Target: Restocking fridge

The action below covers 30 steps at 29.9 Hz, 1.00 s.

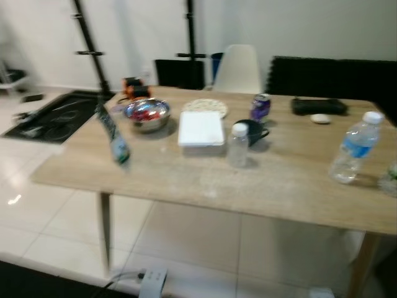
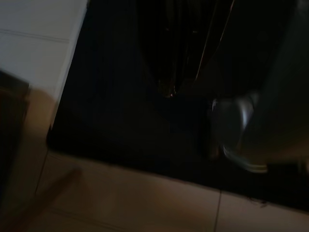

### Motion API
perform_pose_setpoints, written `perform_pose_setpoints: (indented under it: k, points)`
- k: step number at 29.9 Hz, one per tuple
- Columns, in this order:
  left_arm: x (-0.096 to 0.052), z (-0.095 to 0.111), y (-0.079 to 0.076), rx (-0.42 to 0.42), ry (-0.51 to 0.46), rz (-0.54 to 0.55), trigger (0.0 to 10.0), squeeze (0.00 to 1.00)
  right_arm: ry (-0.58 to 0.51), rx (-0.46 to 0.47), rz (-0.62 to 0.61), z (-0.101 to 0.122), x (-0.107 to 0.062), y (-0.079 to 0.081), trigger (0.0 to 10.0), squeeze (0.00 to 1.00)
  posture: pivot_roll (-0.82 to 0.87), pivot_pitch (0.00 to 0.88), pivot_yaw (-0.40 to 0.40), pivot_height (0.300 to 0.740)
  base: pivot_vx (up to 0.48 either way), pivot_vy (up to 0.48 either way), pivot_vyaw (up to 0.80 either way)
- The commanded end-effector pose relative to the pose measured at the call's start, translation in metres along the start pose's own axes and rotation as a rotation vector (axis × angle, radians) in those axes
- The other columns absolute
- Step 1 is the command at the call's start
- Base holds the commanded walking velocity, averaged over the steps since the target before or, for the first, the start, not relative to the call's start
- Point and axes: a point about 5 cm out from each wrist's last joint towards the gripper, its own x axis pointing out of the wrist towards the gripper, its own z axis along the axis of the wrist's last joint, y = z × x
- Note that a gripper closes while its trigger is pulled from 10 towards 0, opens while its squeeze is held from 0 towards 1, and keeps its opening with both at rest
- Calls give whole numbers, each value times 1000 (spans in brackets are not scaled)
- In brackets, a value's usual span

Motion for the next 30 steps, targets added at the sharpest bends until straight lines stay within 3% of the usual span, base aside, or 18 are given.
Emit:
perform_pose_setpoints:
  k: [1, 13, 23, 30]
  points:
    - [-1, -10, 1, 8, 45, 0, 10000, 0, 27, -1, 2, -9, -1, 2, 10000, 0, -63, 0, -14, 740, -296, 0, 0]
    - [-2, -12, 3, 33, 54, 1, 10000, 0, 30, 2, 1, -10, -1, 2, 10000, 0, -65, 0, -17, 740, -47, 0, 0]
    - [-3, -17, 4, 34, 72, 4, 10000, 0, 28, 3, -3, -10, -1, 1, 10000, 0, -64, 0, -20, 740, 0, -444, 0]
    - [-4, -18, 4, 18, 70, 6, 10000, 0, 34, -5, -38, -12, -2, -5, 10000, 0, -65, 0, -22, 740, 0, 0, 0]
